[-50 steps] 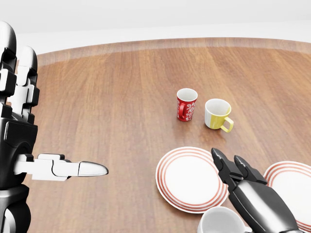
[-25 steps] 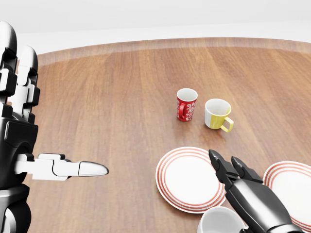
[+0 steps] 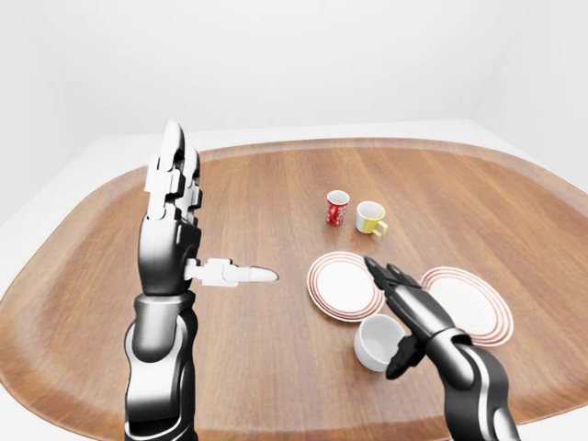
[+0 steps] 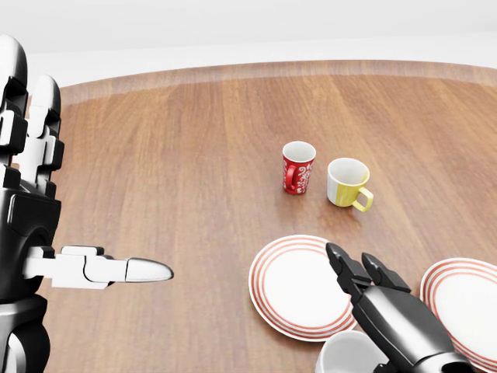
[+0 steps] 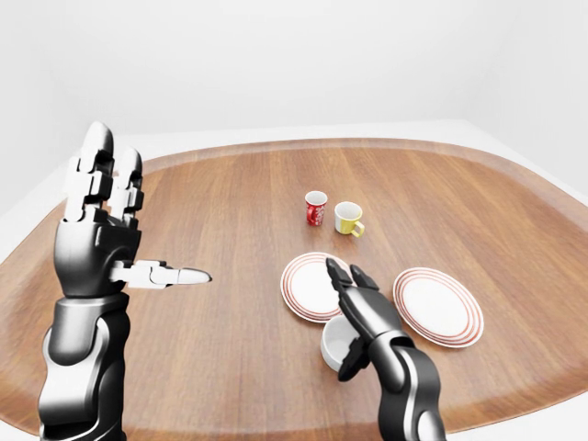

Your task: Put the white mug on the left plate.

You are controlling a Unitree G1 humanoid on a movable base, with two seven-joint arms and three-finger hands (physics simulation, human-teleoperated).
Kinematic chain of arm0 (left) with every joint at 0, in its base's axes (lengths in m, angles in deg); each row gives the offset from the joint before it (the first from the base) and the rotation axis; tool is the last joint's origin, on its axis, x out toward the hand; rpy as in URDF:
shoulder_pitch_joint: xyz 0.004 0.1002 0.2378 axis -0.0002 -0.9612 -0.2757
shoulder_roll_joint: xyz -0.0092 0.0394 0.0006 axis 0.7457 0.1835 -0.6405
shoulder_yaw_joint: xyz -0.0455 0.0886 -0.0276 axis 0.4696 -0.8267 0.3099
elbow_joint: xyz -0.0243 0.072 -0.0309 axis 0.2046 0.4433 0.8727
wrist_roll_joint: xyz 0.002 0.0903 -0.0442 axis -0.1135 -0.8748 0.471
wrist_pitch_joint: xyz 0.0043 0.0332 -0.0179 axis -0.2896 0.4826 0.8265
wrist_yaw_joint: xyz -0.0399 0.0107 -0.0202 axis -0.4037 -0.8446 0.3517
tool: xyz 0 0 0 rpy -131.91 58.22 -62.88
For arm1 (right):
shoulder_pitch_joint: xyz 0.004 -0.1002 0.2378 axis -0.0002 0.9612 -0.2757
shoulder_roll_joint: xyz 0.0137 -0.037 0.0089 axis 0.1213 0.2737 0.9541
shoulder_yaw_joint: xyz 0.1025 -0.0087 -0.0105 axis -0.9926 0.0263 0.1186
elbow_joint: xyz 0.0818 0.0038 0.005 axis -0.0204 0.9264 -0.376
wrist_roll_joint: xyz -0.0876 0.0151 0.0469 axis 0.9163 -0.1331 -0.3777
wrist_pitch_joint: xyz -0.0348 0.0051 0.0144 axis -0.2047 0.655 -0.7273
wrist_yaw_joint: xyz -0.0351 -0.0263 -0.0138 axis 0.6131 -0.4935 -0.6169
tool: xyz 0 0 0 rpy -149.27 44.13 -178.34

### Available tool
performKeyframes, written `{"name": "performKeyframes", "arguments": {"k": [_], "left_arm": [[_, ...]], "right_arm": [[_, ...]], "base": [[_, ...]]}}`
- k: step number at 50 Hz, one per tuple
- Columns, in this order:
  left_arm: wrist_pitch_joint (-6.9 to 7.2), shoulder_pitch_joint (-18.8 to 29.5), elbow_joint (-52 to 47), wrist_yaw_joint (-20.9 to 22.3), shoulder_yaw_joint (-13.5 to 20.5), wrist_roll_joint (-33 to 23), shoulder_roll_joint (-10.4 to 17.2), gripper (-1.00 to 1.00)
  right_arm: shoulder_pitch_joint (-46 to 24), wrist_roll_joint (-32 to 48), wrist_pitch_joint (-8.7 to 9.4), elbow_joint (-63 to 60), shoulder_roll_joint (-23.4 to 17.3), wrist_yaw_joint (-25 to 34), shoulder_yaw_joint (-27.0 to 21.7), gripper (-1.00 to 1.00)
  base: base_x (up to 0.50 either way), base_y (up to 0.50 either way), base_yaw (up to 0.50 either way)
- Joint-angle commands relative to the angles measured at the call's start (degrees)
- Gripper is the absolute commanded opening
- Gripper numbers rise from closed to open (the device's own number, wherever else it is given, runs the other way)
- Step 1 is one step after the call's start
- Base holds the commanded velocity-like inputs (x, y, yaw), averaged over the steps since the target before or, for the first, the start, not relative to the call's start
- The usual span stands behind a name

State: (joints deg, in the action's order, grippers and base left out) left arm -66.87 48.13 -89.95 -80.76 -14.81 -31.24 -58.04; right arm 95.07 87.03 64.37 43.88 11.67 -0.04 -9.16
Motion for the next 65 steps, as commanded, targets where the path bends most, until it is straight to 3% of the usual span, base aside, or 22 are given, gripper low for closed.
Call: {"name": "performKeyframes", "arguments": {"k": [1, 34, 47, 65], "left_arm": [[0.00, 0.17, 0.08, -0.04, 0.17, 0.18, 0.05, 1.00], [0.00, 0.21, 0.43, -0.17, 0.34, 0.36, 0.18, 1.00], [0.00, 0.24, 0.36, -0.15, 0.36, 0.29, 0.20, 1.00], [0.00, 0.18, 0.47, -0.15, 0.38, 0.29, 0.18, 1.00]], "right_arm": [[-0.45, 0.31, 0.00, 1.76, -0.19, -0.74, 0.80, 1.00], [-0.92, 2.08, 0.00, 6.55, -1.32, -3.36, 1.84, 1.00], [-0.86, 3.14, -1.72, 8.68, -1.66, -3.65, 1.49, 1.00], [-1.52, 4.00, -2.32, 9.77, -1.57, -3.72, 2.09, 1.00]], "base": [[0.00, 0.00, 0.00], [0.00, 0.00, 0.00], [0.00, 0.00, 0.00], [0.00, 0.00, 0.00]]}}
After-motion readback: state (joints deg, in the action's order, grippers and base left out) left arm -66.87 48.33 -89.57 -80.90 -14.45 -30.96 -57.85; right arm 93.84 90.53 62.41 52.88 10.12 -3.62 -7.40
